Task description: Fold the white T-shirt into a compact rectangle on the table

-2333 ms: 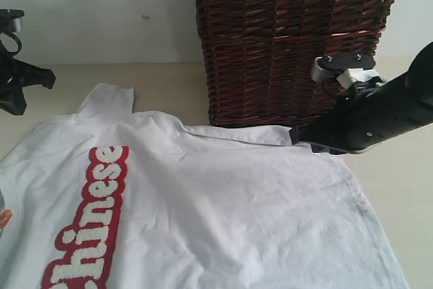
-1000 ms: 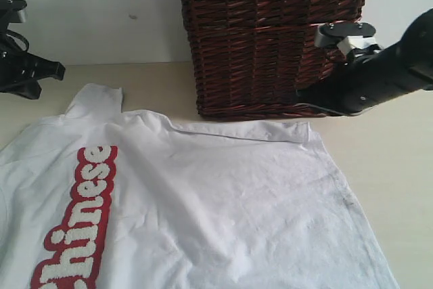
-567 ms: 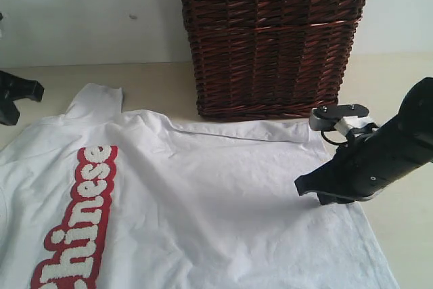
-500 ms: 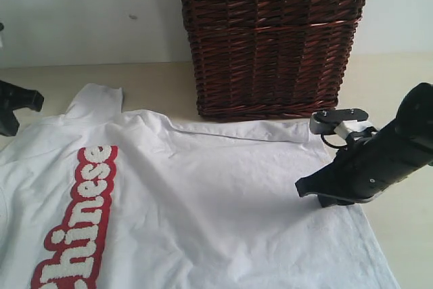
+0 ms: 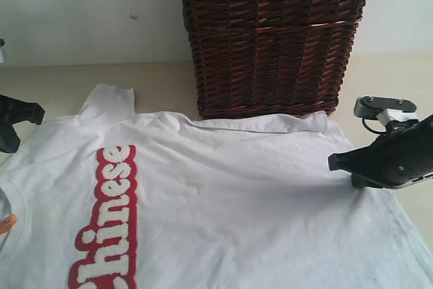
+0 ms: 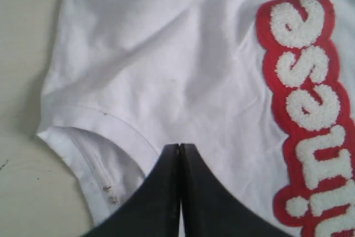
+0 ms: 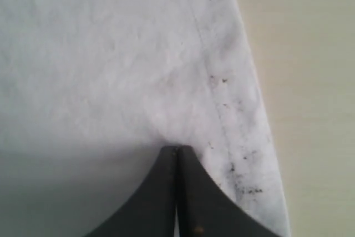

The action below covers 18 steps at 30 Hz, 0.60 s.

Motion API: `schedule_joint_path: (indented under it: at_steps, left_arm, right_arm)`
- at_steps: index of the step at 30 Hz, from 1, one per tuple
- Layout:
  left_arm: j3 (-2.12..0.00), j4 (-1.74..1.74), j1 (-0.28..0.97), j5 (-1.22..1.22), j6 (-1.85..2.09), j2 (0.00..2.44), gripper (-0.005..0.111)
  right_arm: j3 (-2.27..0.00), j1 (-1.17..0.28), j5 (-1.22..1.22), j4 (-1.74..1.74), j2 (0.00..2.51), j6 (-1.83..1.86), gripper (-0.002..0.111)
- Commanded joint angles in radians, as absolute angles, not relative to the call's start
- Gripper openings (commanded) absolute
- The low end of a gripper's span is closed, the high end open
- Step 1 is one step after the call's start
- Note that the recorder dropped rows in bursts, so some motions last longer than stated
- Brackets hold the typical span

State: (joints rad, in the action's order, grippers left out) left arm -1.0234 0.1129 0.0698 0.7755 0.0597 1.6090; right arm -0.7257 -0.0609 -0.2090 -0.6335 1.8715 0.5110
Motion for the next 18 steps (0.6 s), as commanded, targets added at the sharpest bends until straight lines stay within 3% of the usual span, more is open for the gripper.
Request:
schedule_joint_path:
  at_steps: [1, 9, 12, 18]
  left_arm:
    - [-1.022, 0.184, 0.127, 0.808, 0.173, 1.600, 0.000]
    - [-1.022, 0.137, 0.298, 0.863, 0.378, 1.617, 0.005]
    - [-1.011, 0.061, 0.326, 0.922, 0.448, 1.630, 0.020]
    - [-0.901, -0.133, 0.339, 0.943, 0.665, 1.630, 0.069]
  right_arm:
    - [-0.655, 0.007, -0.228, -0.549, 1.959, 0.500, 0.000]
    - [-0.655, 0.026, -0.206, -0.551, 1.955, 0.487, 0.000]
    - [-0.655, 0.026, -0.197, -0.551, 1.931, 0.487, 0.000]
    - [-0.655, 0.023, -0.223, -0.551, 1.831, 0.487, 0.000]
